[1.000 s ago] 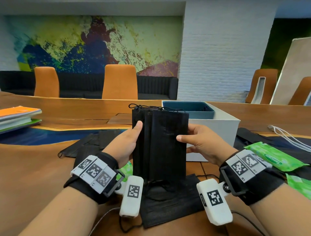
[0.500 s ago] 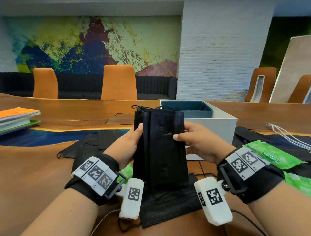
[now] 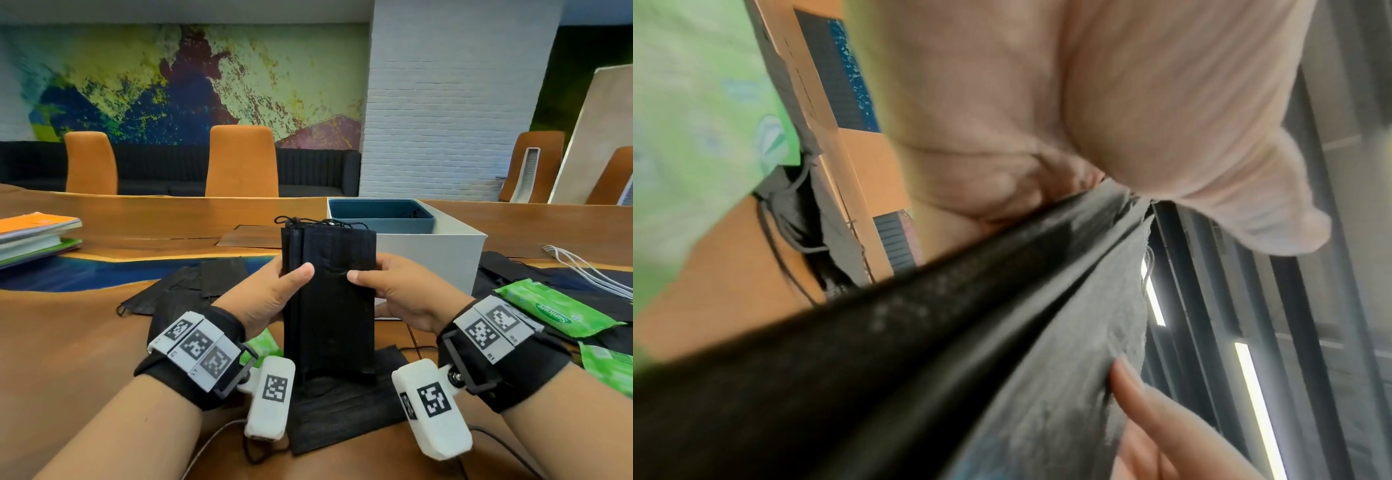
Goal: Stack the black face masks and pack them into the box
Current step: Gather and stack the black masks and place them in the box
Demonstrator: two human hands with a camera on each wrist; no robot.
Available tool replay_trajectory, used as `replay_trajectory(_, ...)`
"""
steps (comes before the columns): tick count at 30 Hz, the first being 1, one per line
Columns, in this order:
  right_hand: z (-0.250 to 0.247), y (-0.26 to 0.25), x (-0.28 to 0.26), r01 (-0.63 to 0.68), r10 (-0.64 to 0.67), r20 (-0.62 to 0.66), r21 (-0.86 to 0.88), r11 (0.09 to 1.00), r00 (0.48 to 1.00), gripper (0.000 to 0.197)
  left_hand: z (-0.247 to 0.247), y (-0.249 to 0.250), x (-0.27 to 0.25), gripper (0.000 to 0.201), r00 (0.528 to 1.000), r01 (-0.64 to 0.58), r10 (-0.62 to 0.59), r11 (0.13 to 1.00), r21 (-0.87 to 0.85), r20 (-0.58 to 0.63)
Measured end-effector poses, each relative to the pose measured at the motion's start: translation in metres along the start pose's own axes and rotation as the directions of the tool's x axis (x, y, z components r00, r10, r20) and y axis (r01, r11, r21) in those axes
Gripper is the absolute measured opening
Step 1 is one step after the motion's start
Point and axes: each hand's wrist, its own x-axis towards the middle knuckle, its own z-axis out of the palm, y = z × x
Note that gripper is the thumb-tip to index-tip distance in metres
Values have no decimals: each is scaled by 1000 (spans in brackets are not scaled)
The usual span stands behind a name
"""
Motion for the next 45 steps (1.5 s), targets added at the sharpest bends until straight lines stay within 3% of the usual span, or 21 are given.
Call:
replay_trajectory(3, -2, -3, -1, 1, 1, 22, -119, 993, 1000, 40, -1, 7, -1, 88, 1000, -21, 21, 1000, 15, 2)
replay_trajectory(5, 1, -1, 0, 9, -6, 33, -99, 995, 999, 51, -1, 11, -3, 63, 1000, -23, 23, 999, 30, 15)
replay_trajectory(7, 7, 2, -1, 17, -14, 82, -39, 999, 997, 56, 0, 13, -5, 50, 999, -18, 17, 1000, 25, 39)
replay_trajectory(10, 15, 2, -3, 57, -59, 144, 20, 998, 988, 59, -1, 15, -9, 53, 994, -18, 19, 1000, -11, 108)
replay_trajectory(13, 15, -2, -8, 164, -144, 155, -123, 979, 977, 64, -2, 18, -13, 68, 984, -36, 40, 999, -29, 172)
replay_trajectory(17, 8, -2, -10, 230, -204, 123, -260, 938, 971, 51, -3, 21, -14, 84, 976, -54, 50, 998, 13, 214)
replay_trajectory(24, 10, -7, -4, 285, -283, 60, -356, 890, 957, 48, 1, 31, -16, 66, 976, -58, 18, 982, 177, 217)
replay_trajectory(28, 18, -16, -1, 262, -252, 78, -394, 881, 965, 22, 2, 40, -11, 55, 972, 13, -67, 972, 235, 224)
replay_trajectory(31, 20, -23, -1, 245, -246, 50, -398, 884, 968, 17, 5, 45, -10, 39, 981, 66, -127, 930, 362, 150)
replay_trajectory(33, 20, -25, -2, 233, -249, 10, -399, 887, 968, 19, 5, 50, -11, 25, 989, 91, -137, 862, 498, 56)
replay_trajectory(35, 17, -24, -3, 214, -249, -33, -414, 885, 968, 44, 3, 54, -11, 20, 993, 112, -116, 831, 545, -28)
replay_trajectory(37, 13, -25, -9, 173, -232, -83, -444, 879, 969, 55, -1, 55, -11, 20, 995, 98, -74, 900, 425, -72)
replay_trajectory(40, 5, -28, -20, 114, -179, -129, -401, 909, 975, 45, -11, 64, -11, 10, 974, -13, 42, 991, 133, -220)
replay_trajectory(45, 6, -38, -34, 38, -64, -138, -183, 982, 988, 46, -12, 91, -2, 11, 904, -181, 78, 961, -210, -421)
